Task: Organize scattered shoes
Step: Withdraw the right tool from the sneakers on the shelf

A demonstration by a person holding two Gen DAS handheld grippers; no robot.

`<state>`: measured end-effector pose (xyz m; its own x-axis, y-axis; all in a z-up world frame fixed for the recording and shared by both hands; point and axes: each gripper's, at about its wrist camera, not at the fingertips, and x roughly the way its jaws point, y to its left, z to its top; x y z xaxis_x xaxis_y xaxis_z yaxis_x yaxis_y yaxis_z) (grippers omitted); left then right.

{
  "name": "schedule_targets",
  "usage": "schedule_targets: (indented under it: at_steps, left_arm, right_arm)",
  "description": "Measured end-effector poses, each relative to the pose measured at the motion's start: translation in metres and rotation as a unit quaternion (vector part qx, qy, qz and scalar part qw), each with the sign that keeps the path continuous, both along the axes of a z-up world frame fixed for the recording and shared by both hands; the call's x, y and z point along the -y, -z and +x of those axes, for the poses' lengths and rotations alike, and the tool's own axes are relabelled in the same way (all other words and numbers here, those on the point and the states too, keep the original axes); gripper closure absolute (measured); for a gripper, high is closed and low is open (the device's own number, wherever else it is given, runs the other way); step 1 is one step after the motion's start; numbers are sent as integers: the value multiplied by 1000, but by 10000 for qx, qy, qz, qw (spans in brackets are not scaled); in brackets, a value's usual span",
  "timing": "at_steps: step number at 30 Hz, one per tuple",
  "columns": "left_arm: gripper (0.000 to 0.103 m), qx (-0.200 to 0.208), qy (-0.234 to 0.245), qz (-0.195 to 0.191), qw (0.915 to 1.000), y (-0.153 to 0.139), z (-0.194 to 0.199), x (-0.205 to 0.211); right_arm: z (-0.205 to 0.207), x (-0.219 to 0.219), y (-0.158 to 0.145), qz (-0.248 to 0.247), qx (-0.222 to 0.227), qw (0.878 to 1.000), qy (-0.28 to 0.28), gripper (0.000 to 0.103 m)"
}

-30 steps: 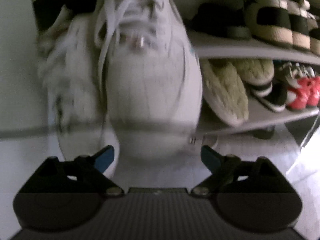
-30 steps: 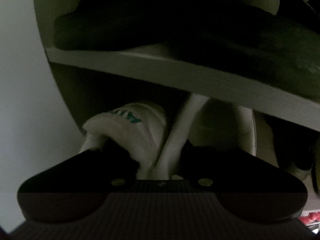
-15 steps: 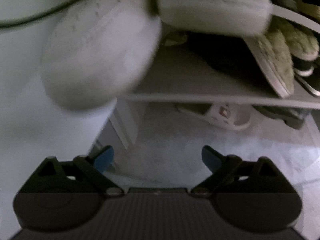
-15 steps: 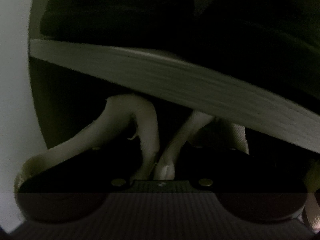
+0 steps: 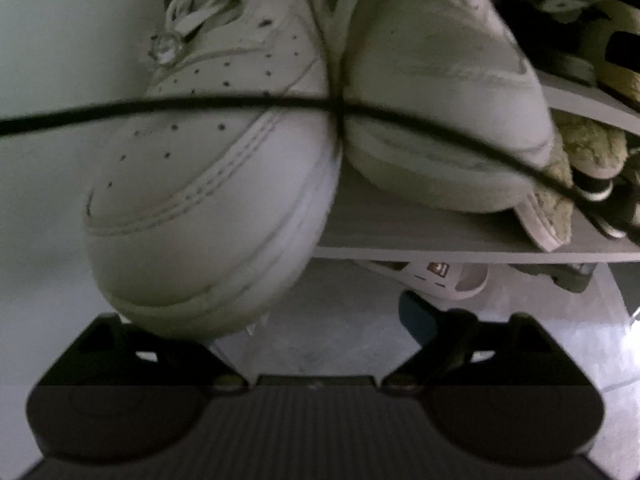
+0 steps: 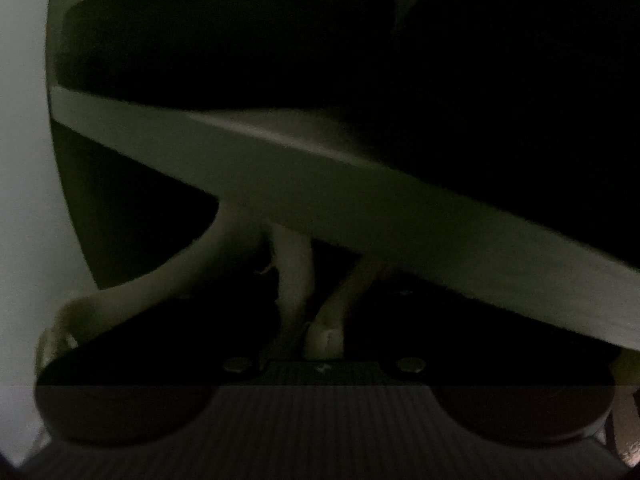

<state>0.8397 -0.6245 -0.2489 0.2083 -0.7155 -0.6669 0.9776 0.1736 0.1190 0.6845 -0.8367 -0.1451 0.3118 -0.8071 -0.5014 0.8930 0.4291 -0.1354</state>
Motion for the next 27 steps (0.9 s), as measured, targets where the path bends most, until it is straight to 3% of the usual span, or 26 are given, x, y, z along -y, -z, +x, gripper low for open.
schedule_targets:
  at_steps: [4, 8, 11, 15, 23, 27]
  left_arm:
    - [10, 116, 39, -54, 9999, -9, -4, -3]
    - [8, 322, 184, -260, 9990, -25, -16, -5]
    - [6, 322, 163, -339, 9988, -34, -22, -3]
    - [6, 299, 92, -352, 9989, -46, -25, 4]
    - [7, 336, 380, -151, 9986, -39, -13, 7]
    - [7, 330, 549, -66, 9979, -37, -10, 5]
  right_arm:
    - [-9, 7, 0, 79, 62, 9999, 85, 51]
    - [-19, 5, -6, -109, 353, 9993, -46, 11]
    - [-24, 2, 1, -213, 185, 9994, -220, 12]
    - [-43, 7, 2, -197, 331, 9983, -446, 12]
    - [-85, 8, -14, -259, 439, 9944, -928, 11]
    - [-100, 13, -18, 61, 351, 9935, -1080, 11]
